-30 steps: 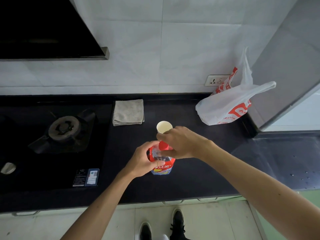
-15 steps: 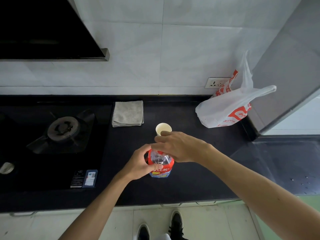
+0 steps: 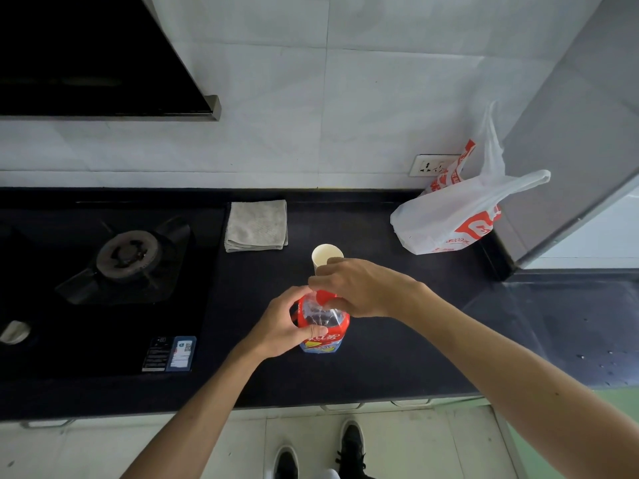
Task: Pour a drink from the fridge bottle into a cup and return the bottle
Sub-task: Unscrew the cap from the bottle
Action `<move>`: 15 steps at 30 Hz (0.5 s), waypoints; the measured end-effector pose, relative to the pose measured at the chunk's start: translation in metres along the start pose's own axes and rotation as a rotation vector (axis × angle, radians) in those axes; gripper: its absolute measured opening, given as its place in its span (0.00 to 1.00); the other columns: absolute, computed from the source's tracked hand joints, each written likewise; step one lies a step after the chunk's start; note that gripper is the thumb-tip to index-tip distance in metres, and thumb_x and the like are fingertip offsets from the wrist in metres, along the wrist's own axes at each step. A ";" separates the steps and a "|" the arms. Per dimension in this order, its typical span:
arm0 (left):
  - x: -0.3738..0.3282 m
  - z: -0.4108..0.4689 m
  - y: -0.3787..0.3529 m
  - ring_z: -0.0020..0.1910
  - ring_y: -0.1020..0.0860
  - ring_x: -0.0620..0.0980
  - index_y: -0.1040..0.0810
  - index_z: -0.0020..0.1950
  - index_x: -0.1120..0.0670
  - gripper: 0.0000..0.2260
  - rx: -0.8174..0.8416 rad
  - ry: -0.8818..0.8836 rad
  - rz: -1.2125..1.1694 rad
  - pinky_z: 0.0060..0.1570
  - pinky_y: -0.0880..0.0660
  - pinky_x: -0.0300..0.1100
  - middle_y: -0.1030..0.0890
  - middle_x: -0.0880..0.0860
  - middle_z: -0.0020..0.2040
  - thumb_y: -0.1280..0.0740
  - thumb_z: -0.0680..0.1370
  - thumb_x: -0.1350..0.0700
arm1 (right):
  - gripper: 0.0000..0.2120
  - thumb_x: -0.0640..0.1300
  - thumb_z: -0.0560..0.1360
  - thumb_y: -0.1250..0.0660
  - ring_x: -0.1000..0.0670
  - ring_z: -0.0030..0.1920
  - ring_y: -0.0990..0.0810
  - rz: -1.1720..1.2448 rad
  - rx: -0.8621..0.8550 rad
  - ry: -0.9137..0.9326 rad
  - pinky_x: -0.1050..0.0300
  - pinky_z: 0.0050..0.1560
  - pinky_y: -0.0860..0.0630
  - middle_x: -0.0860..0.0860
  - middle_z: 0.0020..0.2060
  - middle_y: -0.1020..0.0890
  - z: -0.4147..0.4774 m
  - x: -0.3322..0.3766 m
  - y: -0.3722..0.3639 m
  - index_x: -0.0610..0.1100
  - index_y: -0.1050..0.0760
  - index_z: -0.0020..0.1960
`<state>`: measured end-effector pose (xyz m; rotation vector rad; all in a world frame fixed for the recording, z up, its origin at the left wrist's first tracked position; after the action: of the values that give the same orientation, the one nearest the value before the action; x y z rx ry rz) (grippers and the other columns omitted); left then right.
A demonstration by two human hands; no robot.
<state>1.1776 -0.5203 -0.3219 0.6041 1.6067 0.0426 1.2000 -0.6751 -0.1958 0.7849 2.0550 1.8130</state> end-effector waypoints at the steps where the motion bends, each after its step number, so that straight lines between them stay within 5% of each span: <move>1: 0.001 0.000 0.000 0.62 0.21 0.46 0.27 0.67 0.47 0.30 0.001 0.006 0.001 0.58 0.20 0.50 0.21 0.45 0.62 0.20 0.68 0.52 | 0.19 0.43 0.77 0.30 0.45 0.60 0.23 -0.015 0.022 0.022 0.44 0.61 0.23 0.47 0.59 0.21 -0.001 0.000 0.002 0.44 0.27 0.66; 5: 0.001 0.001 -0.001 0.61 0.21 0.44 0.27 0.66 0.48 0.28 -0.002 0.006 0.023 0.59 0.20 0.48 0.21 0.45 0.62 0.21 0.69 0.53 | 0.21 0.42 0.75 0.28 0.45 0.61 0.22 -0.057 0.023 0.046 0.46 0.60 0.24 0.47 0.61 0.23 -0.004 0.004 0.003 0.46 0.27 0.67; 11: -0.001 0.001 -0.001 0.58 0.23 0.34 0.27 0.64 0.46 0.26 -0.008 0.018 0.032 0.52 0.23 0.32 0.21 0.41 0.58 0.21 0.70 0.55 | 0.11 0.48 0.75 0.28 0.46 0.44 0.18 -0.121 -0.200 0.027 0.54 0.33 0.23 0.48 0.42 0.20 0.009 0.018 -0.003 0.43 0.22 0.53; 15: -0.002 0.001 -0.001 0.58 0.23 0.33 0.28 0.65 0.45 0.27 0.002 -0.001 0.034 0.50 0.24 0.27 0.21 0.40 0.58 0.21 0.70 0.55 | 0.10 0.44 0.77 0.30 0.47 0.51 0.20 -0.087 -0.194 -0.014 0.49 0.41 0.19 0.48 0.46 0.19 0.018 0.016 -0.007 0.43 0.24 0.56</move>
<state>1.1781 -0.5223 -0.3211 0.6333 1.5960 0.0663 1.1952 -0.6514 -0.2036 0.6424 1.8395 1.9159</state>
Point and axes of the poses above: each hand's wrist, its own z-axis towards the middle knuckle, its own y-axis out of the back of the hand, x = y × z, the point moved 3 cm from there along z, towards the middle knuckle
